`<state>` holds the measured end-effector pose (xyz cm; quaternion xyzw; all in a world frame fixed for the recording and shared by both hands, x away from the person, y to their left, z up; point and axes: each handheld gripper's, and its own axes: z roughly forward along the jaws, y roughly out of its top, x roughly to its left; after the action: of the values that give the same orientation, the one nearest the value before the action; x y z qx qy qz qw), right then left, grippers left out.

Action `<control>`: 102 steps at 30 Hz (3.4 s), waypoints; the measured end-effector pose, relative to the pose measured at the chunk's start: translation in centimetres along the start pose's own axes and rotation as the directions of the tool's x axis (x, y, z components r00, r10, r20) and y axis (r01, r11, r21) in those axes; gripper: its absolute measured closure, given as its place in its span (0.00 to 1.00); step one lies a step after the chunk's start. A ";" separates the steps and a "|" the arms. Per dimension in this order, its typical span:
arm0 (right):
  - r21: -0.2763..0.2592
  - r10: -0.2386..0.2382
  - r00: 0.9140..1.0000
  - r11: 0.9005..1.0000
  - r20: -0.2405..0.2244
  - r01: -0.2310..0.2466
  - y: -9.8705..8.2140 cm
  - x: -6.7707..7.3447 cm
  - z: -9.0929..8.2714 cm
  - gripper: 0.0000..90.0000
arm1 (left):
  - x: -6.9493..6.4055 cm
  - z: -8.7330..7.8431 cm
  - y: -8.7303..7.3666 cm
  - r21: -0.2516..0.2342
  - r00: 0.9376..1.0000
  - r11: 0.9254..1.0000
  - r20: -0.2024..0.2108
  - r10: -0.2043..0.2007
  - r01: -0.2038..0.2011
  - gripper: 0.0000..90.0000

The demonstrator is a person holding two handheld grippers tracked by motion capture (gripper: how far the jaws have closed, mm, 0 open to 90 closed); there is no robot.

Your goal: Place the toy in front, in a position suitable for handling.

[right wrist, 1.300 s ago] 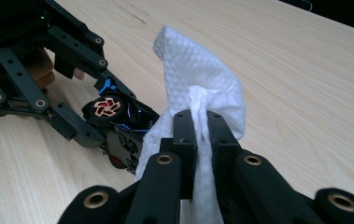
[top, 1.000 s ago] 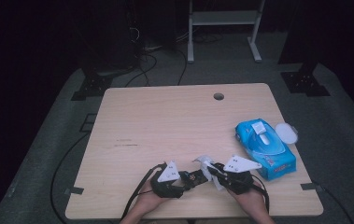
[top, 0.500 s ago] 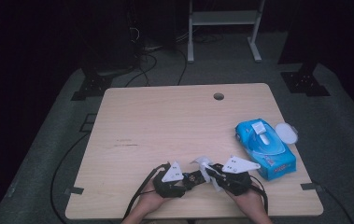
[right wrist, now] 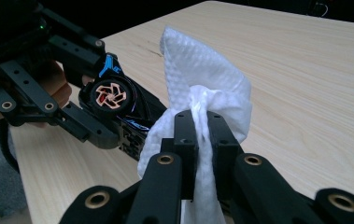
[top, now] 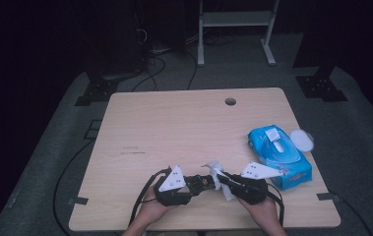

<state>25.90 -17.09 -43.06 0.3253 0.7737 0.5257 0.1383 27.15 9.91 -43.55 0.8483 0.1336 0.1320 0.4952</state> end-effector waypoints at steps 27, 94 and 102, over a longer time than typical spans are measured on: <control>-0.142 0.084 0.989 0.985 -0.121 -0.101 2.3 -0.3 -2.4 0.93 | 0.1 -0.9 1.9 -0.161 0.998 0.986 0.063 -0.030 0.040 0.64; -0.084 -0.170 0.985 0.982 -0.030 0.167 3.8 2.4 -3.3 0.94 | -1.5 0.8 2.4 -0.197 0.996 0.980 0.086 -0.020 0.036 0.64; -0.098 -0.178 0.983 0.980 -0.054 0.172 4.3 3.1 -3.0 0.93 | -1.3 0.8 3.1 -0.162 0.999 0.987 0.050 0.012 -0.004 0.64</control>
<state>23.48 -16.21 -37.57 0.2324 0.7780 0.5570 0.1746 26.49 7.36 -41.38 0.8088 0.1066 0.1230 0.5651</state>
